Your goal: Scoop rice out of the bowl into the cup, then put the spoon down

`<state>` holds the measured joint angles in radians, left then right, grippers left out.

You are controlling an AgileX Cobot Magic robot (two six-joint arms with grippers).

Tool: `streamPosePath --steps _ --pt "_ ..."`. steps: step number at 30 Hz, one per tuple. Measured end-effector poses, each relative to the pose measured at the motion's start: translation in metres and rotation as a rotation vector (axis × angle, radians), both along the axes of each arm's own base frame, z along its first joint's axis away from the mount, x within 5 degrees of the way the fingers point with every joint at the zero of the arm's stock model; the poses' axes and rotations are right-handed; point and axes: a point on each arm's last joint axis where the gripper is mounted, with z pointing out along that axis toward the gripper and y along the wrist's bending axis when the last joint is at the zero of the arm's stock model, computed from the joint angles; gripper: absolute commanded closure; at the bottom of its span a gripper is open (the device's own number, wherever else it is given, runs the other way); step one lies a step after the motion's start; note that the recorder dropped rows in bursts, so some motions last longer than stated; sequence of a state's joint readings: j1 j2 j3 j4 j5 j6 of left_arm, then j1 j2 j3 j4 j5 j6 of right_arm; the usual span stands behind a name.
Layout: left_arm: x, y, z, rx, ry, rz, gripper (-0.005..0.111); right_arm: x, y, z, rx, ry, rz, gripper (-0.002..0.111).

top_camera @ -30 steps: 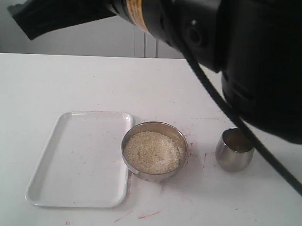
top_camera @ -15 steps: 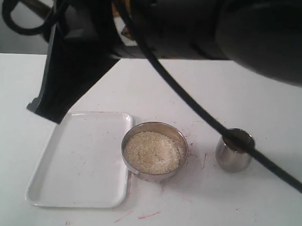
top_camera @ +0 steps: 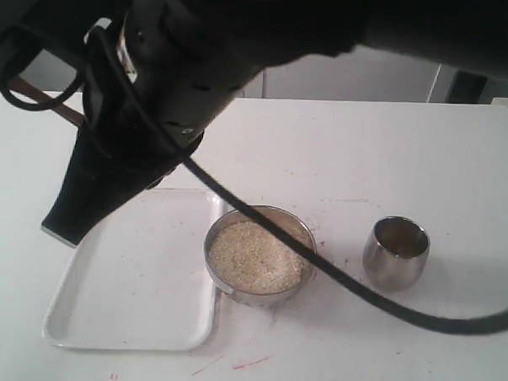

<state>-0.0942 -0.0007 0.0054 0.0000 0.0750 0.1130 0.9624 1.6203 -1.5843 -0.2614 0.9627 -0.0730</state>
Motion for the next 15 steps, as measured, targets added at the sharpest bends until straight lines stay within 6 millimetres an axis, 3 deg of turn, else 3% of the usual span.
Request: streamPosePath --steps 8,15 --pt "0.0 0.0 0.0 0.0 0.0 0.0 0.092 0.015 0.019 -0.029 -0.158 0.134 -0.049 0.108" --pt "0.0 0.0 0.0 0.0 0.0 0.0 0.092 0.027 0.036 -0.048 -0.112 0.29 -0.065 0.108"
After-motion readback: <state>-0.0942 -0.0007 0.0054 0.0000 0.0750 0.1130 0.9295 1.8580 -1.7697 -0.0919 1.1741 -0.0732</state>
